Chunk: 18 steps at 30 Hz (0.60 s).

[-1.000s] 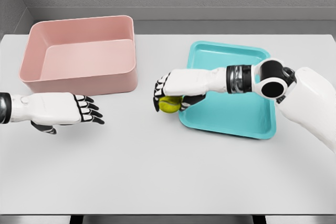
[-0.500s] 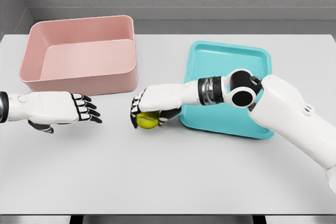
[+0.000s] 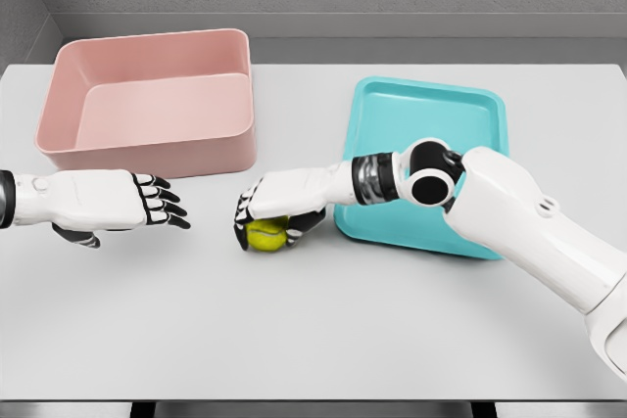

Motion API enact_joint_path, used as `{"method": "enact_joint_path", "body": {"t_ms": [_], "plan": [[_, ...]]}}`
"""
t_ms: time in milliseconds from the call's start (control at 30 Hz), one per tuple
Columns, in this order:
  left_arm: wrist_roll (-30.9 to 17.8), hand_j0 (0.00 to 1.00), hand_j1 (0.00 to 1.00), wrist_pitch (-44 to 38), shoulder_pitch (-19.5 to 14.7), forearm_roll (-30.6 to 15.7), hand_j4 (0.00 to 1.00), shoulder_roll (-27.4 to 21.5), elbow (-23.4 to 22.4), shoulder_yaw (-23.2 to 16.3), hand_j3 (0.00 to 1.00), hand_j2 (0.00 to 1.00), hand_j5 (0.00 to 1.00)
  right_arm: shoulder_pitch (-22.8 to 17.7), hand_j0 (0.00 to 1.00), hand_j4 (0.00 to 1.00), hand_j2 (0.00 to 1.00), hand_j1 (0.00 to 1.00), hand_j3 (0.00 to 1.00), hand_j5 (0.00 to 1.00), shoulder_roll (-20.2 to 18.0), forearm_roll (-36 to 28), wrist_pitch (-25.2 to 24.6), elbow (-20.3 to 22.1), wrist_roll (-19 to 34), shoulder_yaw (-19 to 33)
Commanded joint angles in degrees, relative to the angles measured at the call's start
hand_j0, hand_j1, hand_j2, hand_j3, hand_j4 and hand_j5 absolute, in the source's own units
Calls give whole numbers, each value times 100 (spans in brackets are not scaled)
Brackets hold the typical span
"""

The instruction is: Put the tennis from the blue tray into the pink basket with both arms

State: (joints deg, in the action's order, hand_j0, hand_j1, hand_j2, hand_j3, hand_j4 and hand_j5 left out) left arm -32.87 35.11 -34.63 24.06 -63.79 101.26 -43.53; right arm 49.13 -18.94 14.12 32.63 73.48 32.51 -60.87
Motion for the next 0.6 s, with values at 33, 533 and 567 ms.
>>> {"method": "enact_joint_path", "body": {"t_ms": [33, 533, 567], "plan": [[17, 100, 100, -11, 0, -24, 100, -2, -1, 2, 100, 100, 100, 0, 52, 52, 52, 52, 52, 52, 4, -41, -11, -27, -7, -4], [184, 100, 100, -11, -35, -50, 100, -2, -1, 46, 100, 100, 100, 176, 100, 100, 100, 100, 100, 100, -391, -85, 59, 166, 37, 242], [184, 100, 100, -11, -26, -59, 100, -2, -1, 46, 100, 100, 100, 185, 100, 100, 100, 100, 100, 100, -453, -85, 121, 166, 54, 269]]}}
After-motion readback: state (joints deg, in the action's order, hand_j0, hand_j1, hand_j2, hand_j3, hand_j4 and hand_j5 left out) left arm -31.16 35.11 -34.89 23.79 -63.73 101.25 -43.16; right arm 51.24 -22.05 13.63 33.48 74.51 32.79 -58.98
